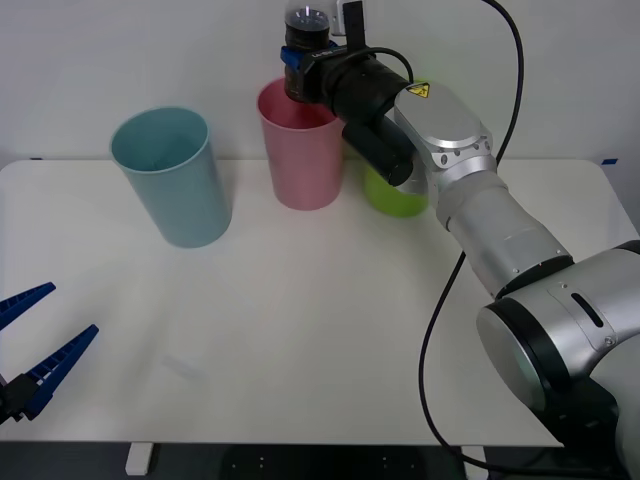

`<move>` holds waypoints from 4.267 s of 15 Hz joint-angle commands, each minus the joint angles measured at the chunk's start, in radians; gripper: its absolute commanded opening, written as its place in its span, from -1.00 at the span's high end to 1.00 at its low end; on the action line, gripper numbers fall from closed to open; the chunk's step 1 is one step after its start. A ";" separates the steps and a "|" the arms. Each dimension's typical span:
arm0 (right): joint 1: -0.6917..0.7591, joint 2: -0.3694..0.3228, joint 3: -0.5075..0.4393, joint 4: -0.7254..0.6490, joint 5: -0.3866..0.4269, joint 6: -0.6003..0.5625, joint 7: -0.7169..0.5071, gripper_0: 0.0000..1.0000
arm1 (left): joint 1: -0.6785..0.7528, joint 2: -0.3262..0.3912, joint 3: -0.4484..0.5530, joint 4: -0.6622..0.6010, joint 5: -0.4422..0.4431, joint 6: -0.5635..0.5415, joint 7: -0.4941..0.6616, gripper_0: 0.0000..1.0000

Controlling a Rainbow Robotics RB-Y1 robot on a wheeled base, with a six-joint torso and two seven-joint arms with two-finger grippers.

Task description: Grasp the object on the table and drop it into the matching bin: aluminum can to the light blue bin, PET bottle to the pink bin.

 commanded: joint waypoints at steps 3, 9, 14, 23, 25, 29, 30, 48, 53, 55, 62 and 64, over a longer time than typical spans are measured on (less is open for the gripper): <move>0.000 0.000 -0.003 0.000 -0.001 0.000 0.006 -1.00 | 0.000 0.000 0.000 0.000 0.000 0.000 0.000 -1.00; 0.002 -0.003 -0.020 -0.005 -0.003 -0.023 0.019 -1.00 | 0.000 0.000 0.000 0.000 0.000 0.000 0.000 -1.00; 0.064 -0.018 -0.022 -0.098 -0.032 -0.068 0.037 -1.00 | 0.000 0.000 0.000 0.000 0.000 0.000 0.000 -1.00; 0.327 -0.097 0.015 -0.428 -0.032 -0.183 0.000 -1.00 | 0.000 0.000 0.000 0.000 0.000 0.000 0.000 -1.00; 0.394 -0.126 0.017 -0.511 -0.035 -0.217 -0.001 -1.00 | 0.000 0.000 0.000 0.000 0.000 0.000 0.000 -1.00; 0.535 -0.201 0.018 -0.644 -0.078 -0.306 0.011 -1.00 | 0.000 0.000 0.000 0.000 0.000 0.000 0.000 -1.00; 0.566 -0.216 0.018 -0.673 -0.089 -0.324 0.015 -1.00 | 0.000 0.000 0.000 0.000 0.000 0.000 0.000 -1.00; 1.015 -0.314 -0.310 -0.795 -0.150 -0.821 0.269 -1.00 | 0.000 0.000 0.000 0.000 0.000 0.000 0.000 -1.00; 1.118 -0.314 -0.394 -0.827 -0.150 -0.889 0.262 -1.00 | 0.000 0.000 0.000 0.000 0.000 0.000 0.000 -1.00; 1.169 -0.314 -0.416 -0.864 -0.152 -0.889 0.252 -1.00 | 0.000 0.000 0.000 0.000 0.000 0.000 0.000 -1.00; 1.256 -0.314 -0.419 -0.931 -0.153 -0.898 0.246 -1.00 | 0.000 0.000 0.000 0.000 0.000 0.000 0.000 -1.00; 1.264 -0.314 -0.414 -0.933 -0.153 -0.902 0.246 -1.00 | 0.000 0.000 0.000 0.000 0.000 0.000 0.000 -1.00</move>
